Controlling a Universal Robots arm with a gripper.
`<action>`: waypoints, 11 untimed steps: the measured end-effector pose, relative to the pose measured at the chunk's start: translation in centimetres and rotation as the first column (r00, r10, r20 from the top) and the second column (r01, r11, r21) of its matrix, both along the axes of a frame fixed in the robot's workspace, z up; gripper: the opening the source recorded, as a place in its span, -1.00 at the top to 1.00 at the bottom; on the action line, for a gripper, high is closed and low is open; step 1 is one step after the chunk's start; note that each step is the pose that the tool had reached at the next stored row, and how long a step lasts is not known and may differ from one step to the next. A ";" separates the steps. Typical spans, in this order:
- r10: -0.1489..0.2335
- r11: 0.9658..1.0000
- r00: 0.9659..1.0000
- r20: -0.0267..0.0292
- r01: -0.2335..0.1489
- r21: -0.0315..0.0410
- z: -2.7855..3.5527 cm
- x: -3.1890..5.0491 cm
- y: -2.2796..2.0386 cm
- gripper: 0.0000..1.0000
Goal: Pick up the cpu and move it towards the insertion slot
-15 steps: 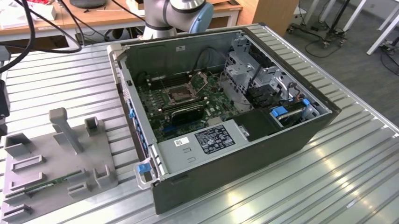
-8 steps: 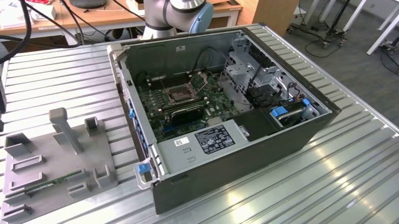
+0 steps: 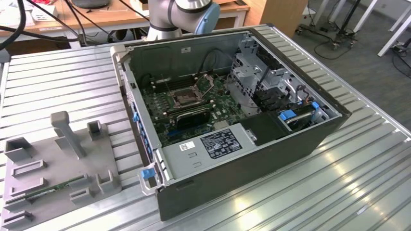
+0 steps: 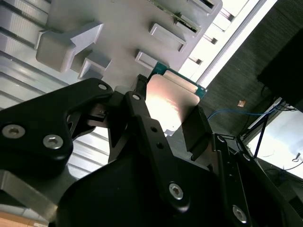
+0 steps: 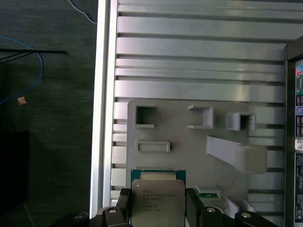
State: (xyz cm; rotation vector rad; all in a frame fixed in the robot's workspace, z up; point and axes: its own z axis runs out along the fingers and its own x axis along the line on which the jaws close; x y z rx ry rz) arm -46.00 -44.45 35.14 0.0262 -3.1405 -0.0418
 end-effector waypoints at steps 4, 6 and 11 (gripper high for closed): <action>0.000 1.000 1.000 0.000 0.000 0.000 0.65 0.00 0.00 -0.09; 0.000 1.000 1.000 0.000 0.000 0.000 0.87 0.00 0.00 -0.09; 0.000 1.000 1.000 0.000 0.000 0.000 1.00 0.00 0.00 -0.09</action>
